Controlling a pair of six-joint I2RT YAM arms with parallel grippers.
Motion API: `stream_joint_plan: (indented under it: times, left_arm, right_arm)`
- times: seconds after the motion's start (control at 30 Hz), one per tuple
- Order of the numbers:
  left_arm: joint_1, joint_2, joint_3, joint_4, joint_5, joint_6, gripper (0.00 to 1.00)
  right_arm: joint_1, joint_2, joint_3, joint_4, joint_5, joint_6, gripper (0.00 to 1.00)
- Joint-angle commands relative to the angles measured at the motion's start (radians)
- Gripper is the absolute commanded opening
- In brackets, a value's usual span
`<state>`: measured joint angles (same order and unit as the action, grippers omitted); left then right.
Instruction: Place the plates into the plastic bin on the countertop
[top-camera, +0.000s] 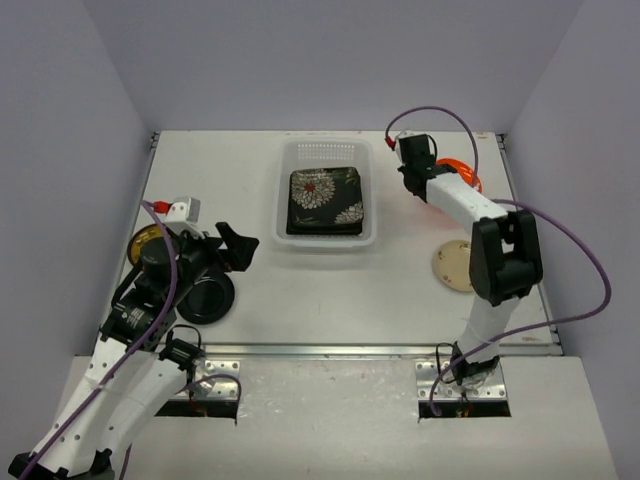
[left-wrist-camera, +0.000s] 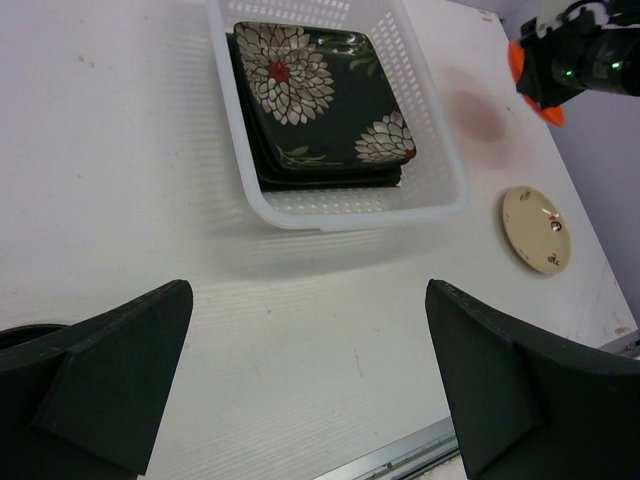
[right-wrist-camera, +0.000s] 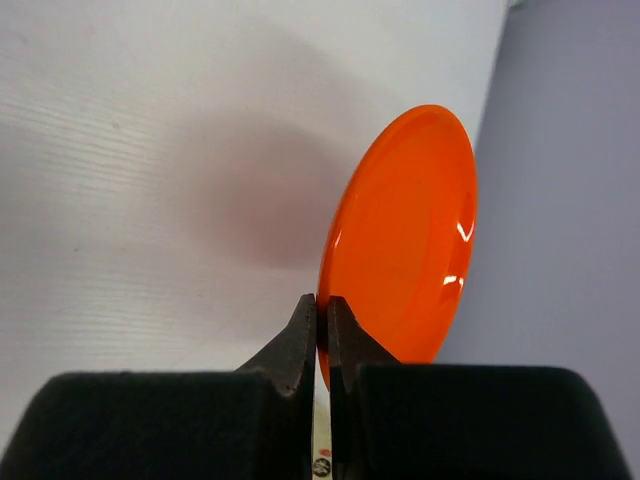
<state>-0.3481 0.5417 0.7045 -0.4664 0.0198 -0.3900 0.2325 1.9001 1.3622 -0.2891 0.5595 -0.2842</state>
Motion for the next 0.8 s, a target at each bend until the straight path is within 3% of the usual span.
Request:
stream_joint_plan:
  times: [0.0, 0.2, 0.33, 0.7, 0.77]
  left_arm:
    - [-0.011, -0.017, 0.001, 0.041, -0.015, 0.003, 1.00]
    - [-0.011, -0.041, 0.004, 0.026, -0.076, -0.012, 1.00]
    - [-0.011, -0.070, 0.004, 0.020, -0.103, -0.018, 1.00]
    - [-0.011, -0.095, 0.003, 0.020, -0.108, -0.022, 1.00]
    - [-0.012, -0.094, 0.003, 0.021, -0.105, -0.021, 1.00]
  right_arm:
    - [0.164, -0.215, 0.003, 0.001, 0.126, -0.080, 0.00]
    - [0.465, -0.284, -0.051, 0.018, -0.003, -0.153, 0.00]
    - [0.582, -0.210, -0.005, 0.041, -0.087, -0.162, 0.00]
    - [0.606, 0.143, 0.234, 0.051, -0.080, -0.218, 0.00]
    - [0.596, 0.173, 0.261, 0.040, -0.080, -0.213, 0.05]
